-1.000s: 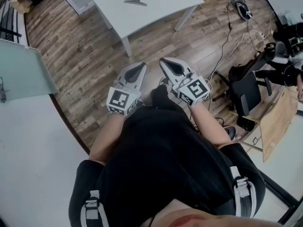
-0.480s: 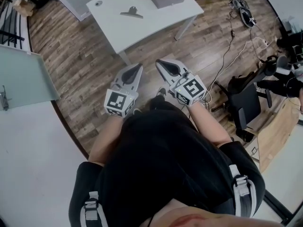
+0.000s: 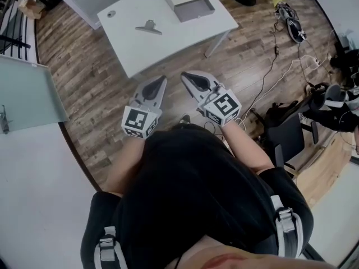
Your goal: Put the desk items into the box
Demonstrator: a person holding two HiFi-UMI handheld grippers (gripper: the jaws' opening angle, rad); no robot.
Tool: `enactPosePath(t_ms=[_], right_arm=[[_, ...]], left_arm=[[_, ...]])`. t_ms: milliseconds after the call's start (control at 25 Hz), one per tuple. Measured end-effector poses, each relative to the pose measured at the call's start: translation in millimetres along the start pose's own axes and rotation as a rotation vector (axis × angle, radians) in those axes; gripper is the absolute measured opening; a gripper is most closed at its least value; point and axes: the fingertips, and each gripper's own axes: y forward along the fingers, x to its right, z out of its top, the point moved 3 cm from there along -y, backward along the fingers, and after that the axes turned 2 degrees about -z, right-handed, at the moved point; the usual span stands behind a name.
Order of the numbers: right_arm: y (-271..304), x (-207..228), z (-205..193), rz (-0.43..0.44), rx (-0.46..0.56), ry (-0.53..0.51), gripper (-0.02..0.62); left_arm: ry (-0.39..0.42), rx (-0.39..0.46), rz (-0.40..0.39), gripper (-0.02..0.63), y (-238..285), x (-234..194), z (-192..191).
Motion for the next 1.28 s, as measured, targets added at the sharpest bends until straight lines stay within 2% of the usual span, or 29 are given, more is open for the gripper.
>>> enactPosePath(t_ms=[320, 640, 920, 1280], right_arm=[[0.0, 48.7, -3.4, 0.039, -0.009, 0.007, 0.018], [15.7, 83.7, -6.6, 0.049, -0.019, 0.026, 0.018], [51.9, 118.9, 0.0, 0.052, -0.027, 0.020, 0.018], [120.1, 164.4, 14.2, 0.054, -0.053, 0.021, 0.018]], left_arm=[[-0.010, -0.009, 0.028, 0.014, 45.1, -0.2, 3.1], [-0.015, -0.025, 0.040, 0.014, 76.6, -20.1, 0.5], [-0.016, -0.024, 0.036, 0.013, 109.6, -59.6, 1.9], [-0.025, -0.030, 0.032, 0.014, 143.6, -131.5, 10.6]])
